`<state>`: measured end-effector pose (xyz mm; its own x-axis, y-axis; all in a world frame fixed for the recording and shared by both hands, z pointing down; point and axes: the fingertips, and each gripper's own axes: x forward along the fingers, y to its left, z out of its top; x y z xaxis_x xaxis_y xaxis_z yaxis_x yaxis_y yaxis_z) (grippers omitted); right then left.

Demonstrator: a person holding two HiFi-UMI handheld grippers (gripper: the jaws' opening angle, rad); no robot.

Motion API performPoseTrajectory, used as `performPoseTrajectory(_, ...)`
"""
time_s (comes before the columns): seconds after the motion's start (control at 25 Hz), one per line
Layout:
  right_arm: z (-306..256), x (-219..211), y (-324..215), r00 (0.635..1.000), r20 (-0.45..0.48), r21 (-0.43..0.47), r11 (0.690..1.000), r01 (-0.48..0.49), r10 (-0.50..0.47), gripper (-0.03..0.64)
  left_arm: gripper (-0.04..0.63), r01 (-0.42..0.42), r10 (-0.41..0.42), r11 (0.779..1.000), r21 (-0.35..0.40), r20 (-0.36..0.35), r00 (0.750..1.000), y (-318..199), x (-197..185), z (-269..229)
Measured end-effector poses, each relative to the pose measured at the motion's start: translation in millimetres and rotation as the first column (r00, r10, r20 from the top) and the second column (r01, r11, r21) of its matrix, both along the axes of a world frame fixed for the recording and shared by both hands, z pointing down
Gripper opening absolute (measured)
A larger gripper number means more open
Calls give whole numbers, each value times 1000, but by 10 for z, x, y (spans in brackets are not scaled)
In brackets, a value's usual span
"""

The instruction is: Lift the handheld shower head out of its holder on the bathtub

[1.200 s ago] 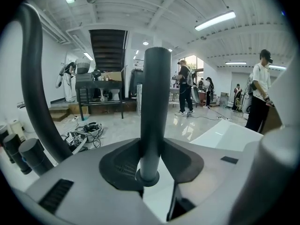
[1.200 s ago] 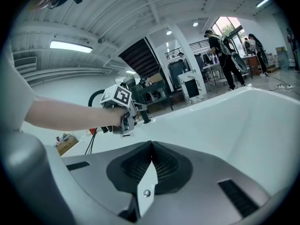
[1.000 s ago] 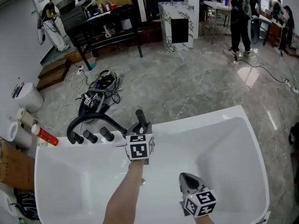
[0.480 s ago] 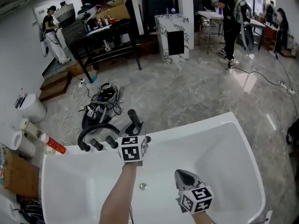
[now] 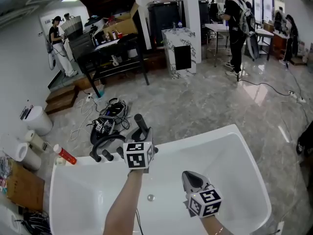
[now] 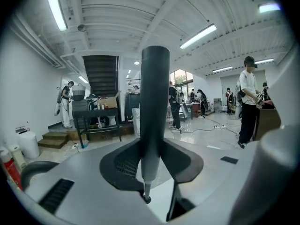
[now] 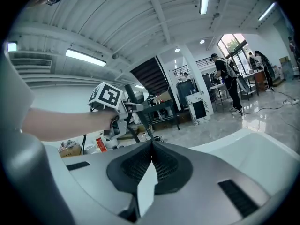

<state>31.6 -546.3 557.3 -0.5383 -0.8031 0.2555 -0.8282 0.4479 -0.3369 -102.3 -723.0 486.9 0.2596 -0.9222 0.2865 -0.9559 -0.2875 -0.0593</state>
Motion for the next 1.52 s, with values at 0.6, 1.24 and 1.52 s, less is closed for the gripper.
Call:
performPoseTrajectory(0.6, -1526, -284, 1368, 999, -11, 107, 993, 41, -40, 8, 150, -52, 46, 989, 140, 49, 998, 1540, -31, -1908)
performPoseTrajectory(1.24, -2417, -188, 2426, 997, -17, 208, 975, 81, -80, 6, 150, -84, 64, 969, 234, 92, 994, 2785, 218, -3015)
performPoseTrajectory(1.52, -2628, -118, 2655, 996, -40, 239, 968, 82, -75, 5, 150, -86, 64, 968, 236, 98, 993, 3019, 302, -3173)
